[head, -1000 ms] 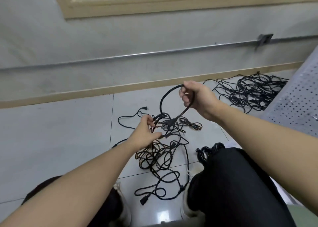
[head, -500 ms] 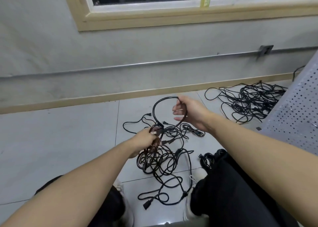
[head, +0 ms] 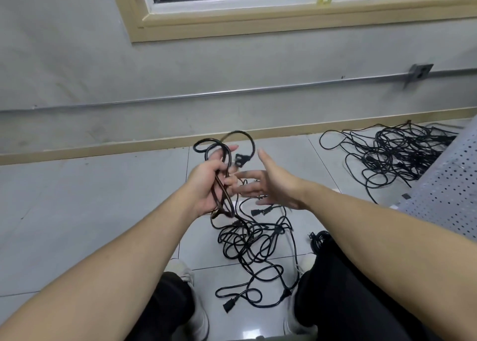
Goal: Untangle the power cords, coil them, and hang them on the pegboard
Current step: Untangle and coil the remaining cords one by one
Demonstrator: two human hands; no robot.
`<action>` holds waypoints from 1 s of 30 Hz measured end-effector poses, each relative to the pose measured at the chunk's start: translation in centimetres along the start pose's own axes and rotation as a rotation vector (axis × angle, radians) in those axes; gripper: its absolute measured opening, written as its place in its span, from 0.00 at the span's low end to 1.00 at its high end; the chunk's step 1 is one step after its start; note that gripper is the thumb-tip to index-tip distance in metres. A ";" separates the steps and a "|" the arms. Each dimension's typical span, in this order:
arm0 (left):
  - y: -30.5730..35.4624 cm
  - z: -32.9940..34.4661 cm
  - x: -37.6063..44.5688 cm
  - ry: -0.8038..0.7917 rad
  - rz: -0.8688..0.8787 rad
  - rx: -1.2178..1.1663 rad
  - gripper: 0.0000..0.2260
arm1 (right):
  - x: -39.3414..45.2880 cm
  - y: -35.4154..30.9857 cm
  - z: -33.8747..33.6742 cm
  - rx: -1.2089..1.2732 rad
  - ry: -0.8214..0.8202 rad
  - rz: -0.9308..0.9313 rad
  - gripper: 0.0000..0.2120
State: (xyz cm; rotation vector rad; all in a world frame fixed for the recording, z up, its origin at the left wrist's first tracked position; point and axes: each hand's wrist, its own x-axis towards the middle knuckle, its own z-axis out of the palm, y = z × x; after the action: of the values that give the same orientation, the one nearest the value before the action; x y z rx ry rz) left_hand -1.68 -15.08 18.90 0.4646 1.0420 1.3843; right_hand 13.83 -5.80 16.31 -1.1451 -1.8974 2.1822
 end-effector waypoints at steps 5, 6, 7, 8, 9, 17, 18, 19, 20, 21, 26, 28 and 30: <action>1.4 -1.9 1.0 0.312 0.115 -0.268 0.18 | 0.8 -0.7 5.1 -0.289 -0.215 -0.078 0.33; 1.6 -2.3 1.1 0.365 0.122 -0.313 0.15 | 1.1 -0.8 5.7 -0.355 -0.221 -0.105 0.30; 1.9 -2.9 1.2 0.409 0.125 -0.367 0.12 | 1.1 -1.0 6.0 -0.400 -0.222 -0.134 0.27; 2.2 -3.5 1.4 0.447 0.127 -0.431 0.09 | 1.2 -1.2 6.1 -0.424 -0.211 -0.163 0.23; 2.6 -4.0 1.4 0.477 0.131 -0.500 0.08 | 1.2 -1.5 6.3 -0.424 -0.189 -0.193 0.19; 2.6 -5.3 0.1 0.223 0.032 0.071 0.41 | 3.0 -4.9 6.2 0.006 0.268 -0.422 0.21; 2.3 -5.0 -0.3 0.120 0.012 0.186 0.43 | 2.8 -5.7 6.1 0.052 0.277 -0.430 0.21; 2.0 -4.8 -0.7 0.012 -0.013 0.319 0.42 | 2.6 -6.4 6.0 0.084 0.271 -0.431 0.22; 1.4 -4.8 -0.8 -0.084 -0.034 0.453 0.39 | 2.5 -6.8 5.9 0.105 0.259 -0.420 0.22; 0.8 -4.7 -1.1 -0.164 -0.051 0.569 0.35 | 2.5 -7.1 5.8 0.116 0.241 -0.404 0.22; -1.4 -3.6 -0.8 -0.121 0.061 1.133 0.14 | 2.7 -7.1 6.4 0.190 0.149 -0.335 0.23; -1.7 -2.8 -0.9 -0.081 0.128 1.149 0.09 | 2.6 -7.4 7.1 0.204 0.116 -0.336 0.23; -1.6 -2.6 -0.7 -0.028 0.168 1.151 0.14 | 2.6 -7.6 7.0 0.034 0.136 -0.395 0.24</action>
State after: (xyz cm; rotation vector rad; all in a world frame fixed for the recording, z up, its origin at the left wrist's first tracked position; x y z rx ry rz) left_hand -2.82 -16.82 16.52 1.4170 1.7525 0.7794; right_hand 4.95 -8.59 21.55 -0.8036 -1.8338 1.8686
